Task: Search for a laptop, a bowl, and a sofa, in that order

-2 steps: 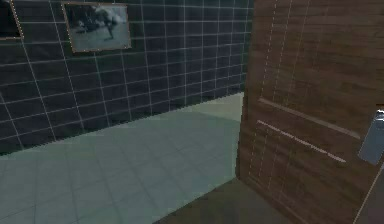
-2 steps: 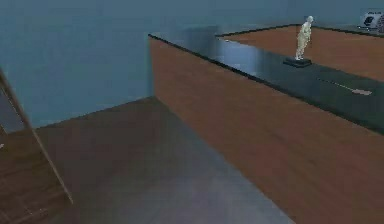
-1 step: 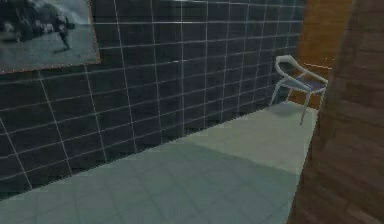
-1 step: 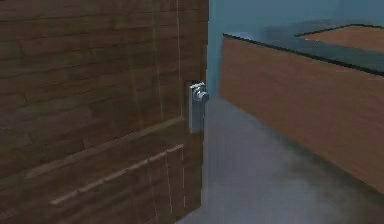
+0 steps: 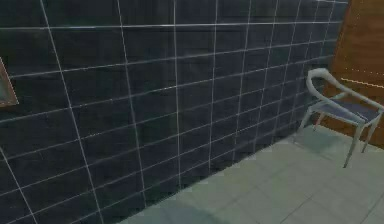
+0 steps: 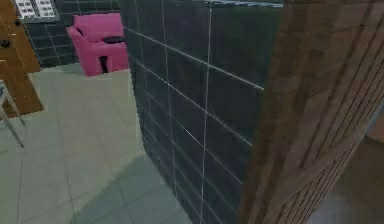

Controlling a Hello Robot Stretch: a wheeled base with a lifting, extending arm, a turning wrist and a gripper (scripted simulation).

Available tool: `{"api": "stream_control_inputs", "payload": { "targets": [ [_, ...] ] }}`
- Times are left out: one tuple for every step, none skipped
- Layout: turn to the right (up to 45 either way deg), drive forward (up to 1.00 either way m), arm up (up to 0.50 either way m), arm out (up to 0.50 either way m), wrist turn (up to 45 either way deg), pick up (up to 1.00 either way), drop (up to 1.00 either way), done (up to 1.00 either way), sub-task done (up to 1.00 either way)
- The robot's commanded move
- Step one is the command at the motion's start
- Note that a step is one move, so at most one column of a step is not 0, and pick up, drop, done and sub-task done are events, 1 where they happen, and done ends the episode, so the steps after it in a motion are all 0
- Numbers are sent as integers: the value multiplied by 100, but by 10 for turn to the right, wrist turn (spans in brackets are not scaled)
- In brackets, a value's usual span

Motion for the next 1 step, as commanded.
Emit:
{"api": "stream_control_inputs", "payload": {
  "targets": [
    [450, 0, 0, 0, 0, 0, 0, 0, 0]
  ]
}}
